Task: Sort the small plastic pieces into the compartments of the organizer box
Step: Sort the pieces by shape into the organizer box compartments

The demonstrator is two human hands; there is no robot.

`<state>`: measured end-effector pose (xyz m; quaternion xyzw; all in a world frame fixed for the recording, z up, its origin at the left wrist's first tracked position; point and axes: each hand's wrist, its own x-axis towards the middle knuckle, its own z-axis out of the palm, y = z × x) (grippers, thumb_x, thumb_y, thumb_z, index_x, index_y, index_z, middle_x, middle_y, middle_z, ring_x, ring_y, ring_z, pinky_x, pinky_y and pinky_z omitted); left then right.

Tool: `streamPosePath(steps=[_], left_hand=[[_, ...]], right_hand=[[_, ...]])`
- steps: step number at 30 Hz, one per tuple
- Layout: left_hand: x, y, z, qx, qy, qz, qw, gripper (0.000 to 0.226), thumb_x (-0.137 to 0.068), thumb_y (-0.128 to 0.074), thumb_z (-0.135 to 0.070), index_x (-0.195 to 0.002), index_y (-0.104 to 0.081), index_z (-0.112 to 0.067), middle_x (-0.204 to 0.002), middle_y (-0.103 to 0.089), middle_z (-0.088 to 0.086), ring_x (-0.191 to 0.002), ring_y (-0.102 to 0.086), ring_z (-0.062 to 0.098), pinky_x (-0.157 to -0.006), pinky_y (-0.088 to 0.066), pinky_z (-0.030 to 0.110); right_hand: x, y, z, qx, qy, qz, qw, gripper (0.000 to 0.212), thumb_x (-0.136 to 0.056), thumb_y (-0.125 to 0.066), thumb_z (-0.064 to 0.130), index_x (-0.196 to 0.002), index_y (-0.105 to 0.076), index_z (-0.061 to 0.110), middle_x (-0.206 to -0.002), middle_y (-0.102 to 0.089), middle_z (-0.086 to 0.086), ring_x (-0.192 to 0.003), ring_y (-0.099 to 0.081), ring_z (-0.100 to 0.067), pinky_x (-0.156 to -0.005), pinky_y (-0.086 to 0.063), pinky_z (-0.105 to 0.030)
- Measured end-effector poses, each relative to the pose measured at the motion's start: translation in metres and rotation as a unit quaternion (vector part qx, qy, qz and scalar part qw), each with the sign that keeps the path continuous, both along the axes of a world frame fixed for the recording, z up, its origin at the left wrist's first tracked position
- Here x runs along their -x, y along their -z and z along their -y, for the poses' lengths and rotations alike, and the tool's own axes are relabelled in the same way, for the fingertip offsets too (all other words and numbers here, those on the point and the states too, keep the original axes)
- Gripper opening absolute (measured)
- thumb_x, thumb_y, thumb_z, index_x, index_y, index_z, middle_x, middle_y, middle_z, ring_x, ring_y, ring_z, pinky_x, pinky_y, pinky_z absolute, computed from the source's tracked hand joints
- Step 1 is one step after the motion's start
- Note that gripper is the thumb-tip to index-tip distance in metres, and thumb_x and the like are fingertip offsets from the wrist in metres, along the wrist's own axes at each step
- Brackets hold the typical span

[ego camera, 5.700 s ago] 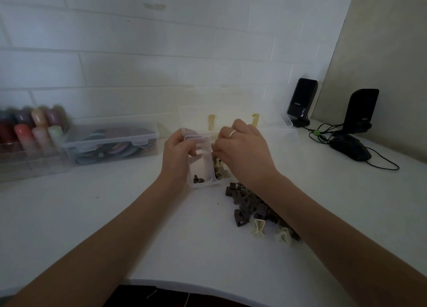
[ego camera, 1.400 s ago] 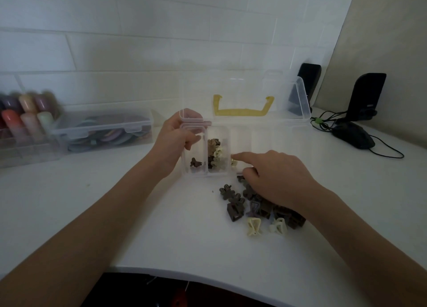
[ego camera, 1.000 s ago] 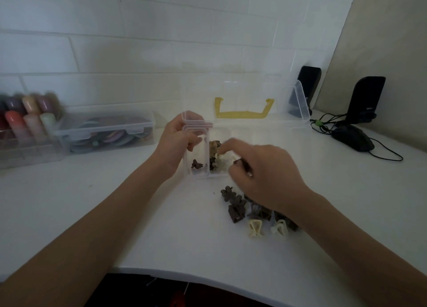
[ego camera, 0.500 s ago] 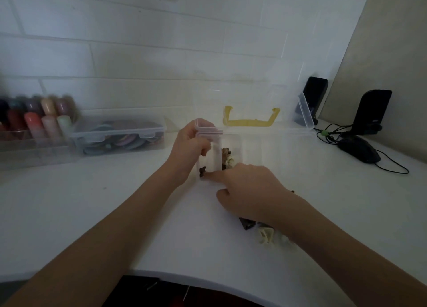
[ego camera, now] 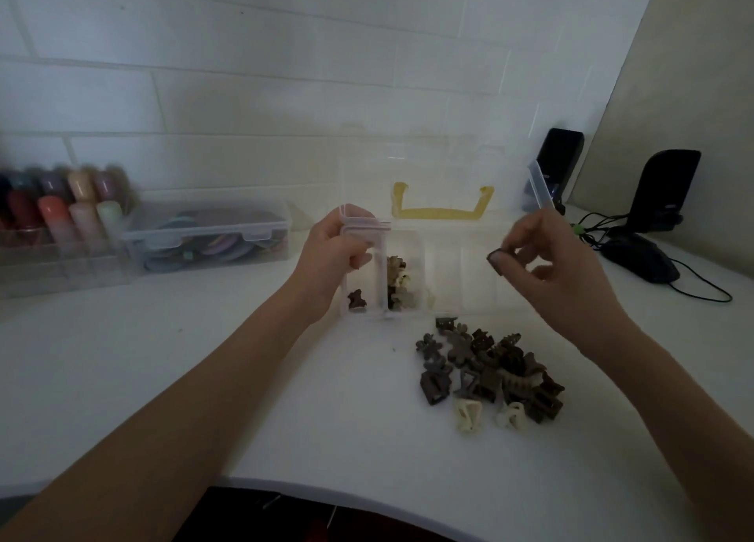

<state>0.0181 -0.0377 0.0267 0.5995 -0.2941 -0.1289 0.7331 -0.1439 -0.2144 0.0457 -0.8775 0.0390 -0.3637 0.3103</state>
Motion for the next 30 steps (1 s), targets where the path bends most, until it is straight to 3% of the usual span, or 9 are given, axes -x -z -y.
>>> streamPosePath(steps=[5,10,12,15,18,21,23,27,30], left_hand=[[-0.002,-0.001,0.0,0.001,0.014,-0.014,1.0,0.025,-0.064,-0.056,-0.005,-0.06,-0.061,-0.029,-0.094,-0.047,0.013,-0.092,-0.042,0.026,-0.084,-0.041,0.039],[0.0,-0.002,0.0,0.007,0.012,-0.033,0.999,0.022,-0.06,-0.06,-0.005,-0.059,-0.061,-0.027,-0.097,-0.049,0.015,-0.095,-0.048,0.027,-0.086,-0.041,0.04],[0.001,-0.003,0.001,0.012,0.005,-0.042,0.999,0.02,-0.058,-0.061,-0.005,-0.061,-0.061,-0.025,-0.096,-0.051,0.015,-0.095,-0.05,0.028,-0.089,-0.043,0.043],[0.001,-0.002,0.001,0.02,-0.021,-0.053,0.998,0.02,-0.055,-0.059,-0.005,-0.069,-0.058,-0.02,-0.091,-0.055,0.014,-0.094,-0.053,0.028,-0.097,-0.045,0.047],[0.002,-0.002,0.002,0.028,-0.039,-0.066,0.997,0.024,-0.052,-0.056,-0.004,-0.07,-0.059,-0.018,-0.085,-0.059,0.01,-0.095,-0.056,0.028,-0.097,-0.045,0.047],[-0.001,0.0,0.002,0.033,-0.054,-0.079,0.995,0.028,-0.058,-0.051,0.004,-0.071,-0.061,-0.018,-0.085,-0.062,0.009,-0.096,-0.056,0.029,-0.094,-0.047,0.045],[-0.006,0.003,0.002,0.031,-0.066,-0.085,0.994,0.034,-0.069,-0.044,0.012,-0.076,-0.06,-0.017,-0.087,-0.062,0.008,-0.097,-0.055,0.029,-0.091,-0.048,0.042],[-0.01,0.005,0.001,0.033,-0.074,-0.097,0.992,0.032,-0.064,-0.05,0.005,-0.067,-0.064,-0.024,-0.084,-0.061,0.006,-0.092,-0.052,0.026,-0.083,-0.048,0.037],[-0.011,0.006,0.0,0.03,-0.078,-0.093,0.992,0.035,-0.07,-0.049,0.007,-0.067,-0.063,-0.024,-0.085,-0.061,0.006,-0.092,-0.051,0.025,-0.084,-0.047,0.038]], right_hand=[[0.003,0.007,0.001,0.077,-0.002,-0.02,0.997,0.018,-0.078,-0.073,0.011,-0.082,-0.056,0.018,-0.083,-0.067,0.014,-0.072,-0.056,-0.01,-0.059,-0.048,-0.024],[0.0,0.013,-0.003,0.186,0.027,-0.023,0.982,0.012,-0.077,-0.072,0.025,-0.077,-0.061,0.022,-0.098,-0.067,0.018,-0.081,-0.048,0.0,-0.07,-0.038,-0.01],[-0.004,0.018,-0.004,0.284,0.056,-0.03,0.957,0.01,-0.08,-0.066,0.034,-0.078,-0.07,0.024,-0.101,-0.066,0.011,-0.083,-0.046,-0.008,-0.077,-0.041,-0.023],[-0.004,0.016,-0.006,0.288,0.06,-0.023,0.956,0.028,-0.086,-0.053,0.043,-0.086,-0.075,0.026,-0.089,-0.057,0.004,-0.075,-0.036,-0.006,-0.069,-0.033,-0.022],[0.004,0.007,-0.013,0.208,-0.005,-0.073,0.975,0.016,-0.084,-0.061,0.04,-0.086,-0.074,0.031,-0.063,-0.054,0.013,-0.057,-0.046,-0.004,-0.056,-0.03,-0.015],[0.007,0.007,-0.019,0.248,-0.012,-0.15,0.957,0.01,-0.083,-0.063,0.042,-0.087,-0.071,0.038,-0.048,-0.044,0.015,-0.05,-0.047,-0.004,-0.05,-0.028,-0.011],[0.006,0.008,-0.021,0.283,0.0,-0.203,0.937,0.018,-0.088,-0.056,0.045,-0.1,-0.068,0.043,-0.059,-0.053,0.02,-0.055,-0.049,-0.002,-0.057,-0.037,-0.016],[0.004,0.014,-0.016,0.304,0.033,-0.259,0.916,0.034,-0.096,-0.036,0.046,-0.127,-0.05,0.045,-0.111,-0.067,0.011,-0.098,-0.061,-0.013,-0.079,-0.047,-0.028],[0.003,0.018,-0.016,0.29,0.045,-0.283,0.913,0.036,-0.097,-0.033,0.046,-0.131,-0.046,0.045,-0.11,-0.067,0.008,-0.097,-0.06,-0.014,-0.076,-0.043,-0.027]])
